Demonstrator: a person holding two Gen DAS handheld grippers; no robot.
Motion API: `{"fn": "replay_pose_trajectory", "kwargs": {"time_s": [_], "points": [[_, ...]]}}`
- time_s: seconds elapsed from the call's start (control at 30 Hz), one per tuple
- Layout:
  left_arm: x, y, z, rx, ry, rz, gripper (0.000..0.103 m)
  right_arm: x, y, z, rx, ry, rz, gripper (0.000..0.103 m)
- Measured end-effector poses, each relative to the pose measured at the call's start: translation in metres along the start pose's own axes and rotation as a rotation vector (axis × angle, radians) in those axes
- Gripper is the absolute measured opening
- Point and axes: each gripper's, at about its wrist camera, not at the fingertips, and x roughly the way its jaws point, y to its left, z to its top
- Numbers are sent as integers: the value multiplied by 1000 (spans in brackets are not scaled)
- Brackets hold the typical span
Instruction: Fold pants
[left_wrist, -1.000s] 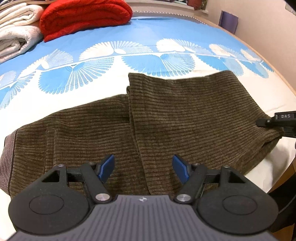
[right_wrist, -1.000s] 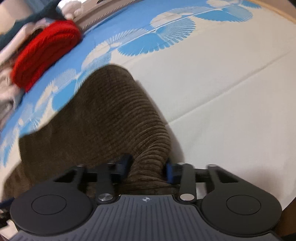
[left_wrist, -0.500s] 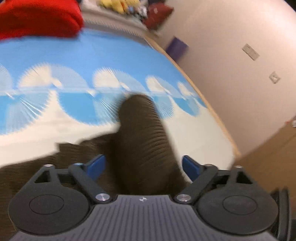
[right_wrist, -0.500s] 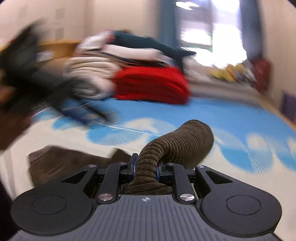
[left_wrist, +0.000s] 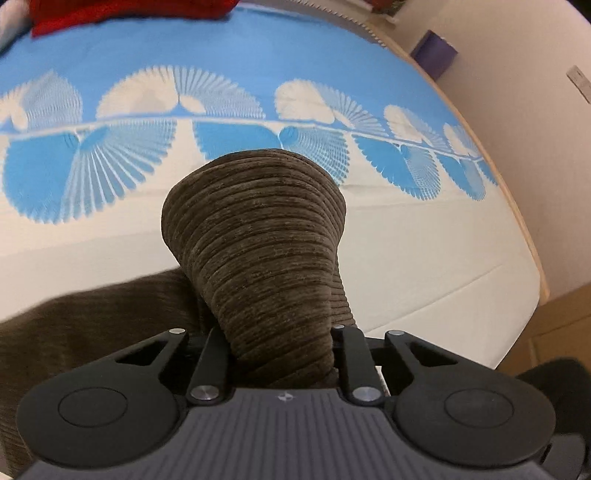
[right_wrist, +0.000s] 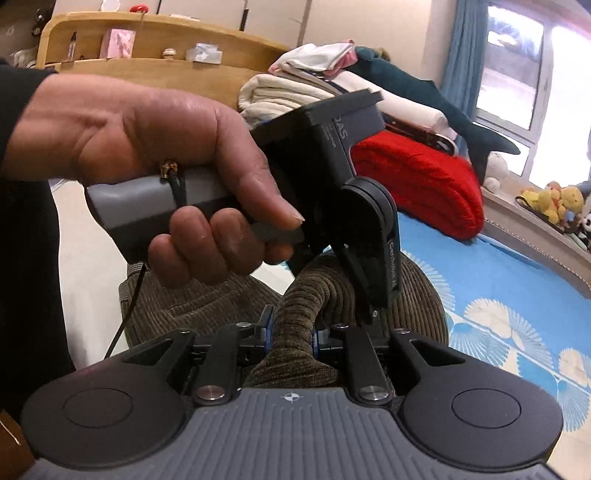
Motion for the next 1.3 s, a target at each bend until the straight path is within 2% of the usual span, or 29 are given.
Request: {"fn": "replay_pose_trajectory", "kwargs": {"time_s": [0.07, 0.13, 0.27, 0.33, 0.43, 0.5, 0.53, 0.6, 0.63, 0.67, 0.73, 0.8, 0.9, 1.0, 1.1, 1.17, 1.2, 1.23, 1.27, 1.3], "points": [[-16, 8, -8, 13, -28, 8, 20, -2, 1, 8, 47, -7, 60, 36], [-36, 26, -9, -1, -58, 15, 20, -11, -7, 15, 135, -52, 146, 51], [-83, 75, -26, -32, -130, 45, 20, -26, -31, 29, 356, -158, 285, 67], [-111, 112, -39, -70, -168, 59, 20, -23, -45, 29, 443, -162, 293, 72], [-142, 173, -62, -156, -201, 90, 20, -5, -60, 24, 559, -84, 236, 72], [-146, 212, -76, -228, -171, 122, 22, 14, -70, 16, 639, -10, 205, 72], [-143, 228, -81, -267, -149, 139, 26, 26, -70, 12, 674, 28, 188, 72], [-129, 253, -88, -334, -94, 161, 40, 46, -72, 3, 746, 99, 162, 74], [-122, 262, -91, -349, -73, 165, 51, 57, -70, -4, 776, 141, 153, 78], [-119, 269, -92, -357, -67, 160, 65, 69, -68, -12, 809, 191, 144, 79], [-116, 282, -93, -400, -81, 131, 79, 89, -63, -28, 868, 271, 132, 79], [-112, 291, -93, -438, -88, 104, 81, 111, -58, -36, 908, 327, 131, 79], [-102, 298, -94, -467, -82, 74, 83, 137, -47, -41, 904, 377, 158, 79], [-91, 305, -97, -491, -61, 22, 84, 161, -35, -40, 864, 414, 177, 91], [-75, 314, -100, -518, -38, -15, 85, 180, -28, -43, 855, 458, 185, 92], [-66, 317, -101, -546, -28, -42, 86, 184, -25, -46, 869, 443, 199, 91], [-61, 318, -100, -555, -24, -44, 86, 188, -25, -43, 864, 434, 198, 84], [-59, 317, -97, -559, -22, -47, 83, 188, -27, -40, 864, 429, 196, 72], [-57, 316, -95, -557, -24, -50, 77, 188, -29, -38, 873, 425, 193, 65], [-56, 313, -91, -551, -27, -49, 74, 185, -33, -35, 881, 417, 197, 48]]}}
